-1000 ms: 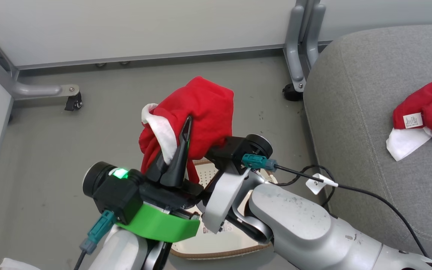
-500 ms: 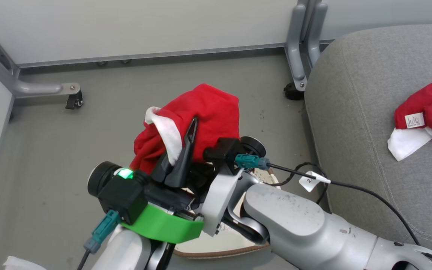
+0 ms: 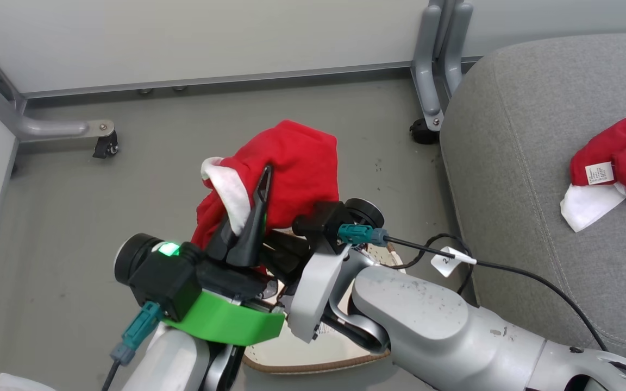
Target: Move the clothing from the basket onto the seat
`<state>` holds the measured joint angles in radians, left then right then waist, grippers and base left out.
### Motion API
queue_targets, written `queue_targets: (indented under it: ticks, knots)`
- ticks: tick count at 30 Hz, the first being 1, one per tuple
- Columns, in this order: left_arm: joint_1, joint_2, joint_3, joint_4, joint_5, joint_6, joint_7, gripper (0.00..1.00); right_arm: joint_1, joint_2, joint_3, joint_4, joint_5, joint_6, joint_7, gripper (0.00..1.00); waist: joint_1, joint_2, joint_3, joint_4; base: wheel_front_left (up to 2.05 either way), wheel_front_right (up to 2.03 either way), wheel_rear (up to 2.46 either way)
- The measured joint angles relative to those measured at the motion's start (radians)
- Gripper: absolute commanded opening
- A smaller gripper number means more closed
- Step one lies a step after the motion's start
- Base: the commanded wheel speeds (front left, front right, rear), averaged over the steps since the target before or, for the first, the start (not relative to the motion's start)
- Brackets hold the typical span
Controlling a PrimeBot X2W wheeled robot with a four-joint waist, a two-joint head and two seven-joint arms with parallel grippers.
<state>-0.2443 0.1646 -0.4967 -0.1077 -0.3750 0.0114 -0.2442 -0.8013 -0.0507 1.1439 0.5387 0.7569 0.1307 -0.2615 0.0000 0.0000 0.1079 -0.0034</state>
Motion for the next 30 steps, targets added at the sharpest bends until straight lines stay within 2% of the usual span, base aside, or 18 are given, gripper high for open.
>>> queue_targets:
  ticks: [1, 2, 7, 14, 24, 30]
  knots:
    - [-0.001, 0.000, 0.005, -0.001, 0.000, 0.008, -0.002, 0.37, -0.002, 0.000, 0.000, 0.002, 0.000, 0.000, 0.000, 0.00, 0.0000, 0.0000, 0.000, 0.000, 0.00, 0.00, 0.00]
    - [-0.002, 0.000, 0.010, -0.001, 0.000, 0.014, -0.003, 0.99, -0.003, 0.000, 0.000, 0.004, 0.000, 0.000, 0.000, 0.00, 0.0000, 0.0000, 0.000, 0.001, 0.00, 0.00, 0.00]
    - [-0.002, 0.011, 0.027, -0.002, 0.007, 0.034, -0.003, 1.00, -0.003, -0.004, -0.024, 0.001, -0.014, 0.000, 0.000, 0.00, 0.0000, 0.0000, -0.003, 0.004, 0.00, 0.00, 0.00]
    - [0.014, 0.067, 0.039, -0.007, 0.009, 0.040, 0.033, 1.00, 0.003, -0.029, -0.073, -0.005, -0.037, 0.000, 0.000, 0.00, 0.0000, 0.0000, -0.013, 0.010, 0.00, 0.00, 0.00]
    - [0.096, 0.137, -0.014, -0.026, 0.016, 0.016, 0.114, 1.00, 0.023, -0.055, -0.118, 0.015, -0.061, 0.000, 0.000, 0.00, 0.0000, 0.0000, -0.017, 0.024, 0.00, 0.00, 0.00]
    - [0.146, 0.157, -0.043, -0.026, 0.015, 0.011, 0.146, 1.00, 0.042, -0.058, -0.130, 0.026, -0.071, 0.000, 0.000, 0.00, 0.0000, 0.0000, -0.018, 0.028, 0.00, 0.00, 0.00]
